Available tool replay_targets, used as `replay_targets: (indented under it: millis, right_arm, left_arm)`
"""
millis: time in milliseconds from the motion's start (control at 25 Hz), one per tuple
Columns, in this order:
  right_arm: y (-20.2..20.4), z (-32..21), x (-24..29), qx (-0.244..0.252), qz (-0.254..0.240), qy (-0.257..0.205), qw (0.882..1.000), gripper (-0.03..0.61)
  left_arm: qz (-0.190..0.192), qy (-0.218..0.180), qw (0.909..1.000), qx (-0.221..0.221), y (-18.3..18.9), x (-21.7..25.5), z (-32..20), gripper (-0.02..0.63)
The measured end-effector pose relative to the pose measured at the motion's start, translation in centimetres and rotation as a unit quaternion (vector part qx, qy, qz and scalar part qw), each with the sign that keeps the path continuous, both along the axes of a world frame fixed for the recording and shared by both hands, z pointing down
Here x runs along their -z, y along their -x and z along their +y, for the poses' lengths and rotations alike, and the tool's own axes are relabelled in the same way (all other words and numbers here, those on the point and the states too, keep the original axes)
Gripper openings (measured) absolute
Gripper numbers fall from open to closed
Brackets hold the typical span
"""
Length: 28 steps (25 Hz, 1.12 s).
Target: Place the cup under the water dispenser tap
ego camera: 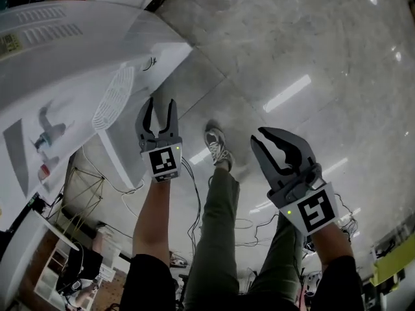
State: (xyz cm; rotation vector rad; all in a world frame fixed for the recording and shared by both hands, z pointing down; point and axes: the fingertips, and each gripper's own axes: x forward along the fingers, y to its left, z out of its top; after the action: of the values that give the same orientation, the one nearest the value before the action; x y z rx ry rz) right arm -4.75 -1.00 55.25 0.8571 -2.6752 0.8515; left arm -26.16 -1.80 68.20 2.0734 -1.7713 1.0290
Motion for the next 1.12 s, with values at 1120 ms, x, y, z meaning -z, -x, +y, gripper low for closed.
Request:
replay_targets:
  millis: [1120]
  right_arm:
    - [3.3, -0.3, -17.8, -0.054, -0.019, 0.059, 0.997, 0.046]
  left_arm:
    - [-0.148, 0.169, 0.9744, 0.011, 12.8, -22.1, -7.3, 0.232]
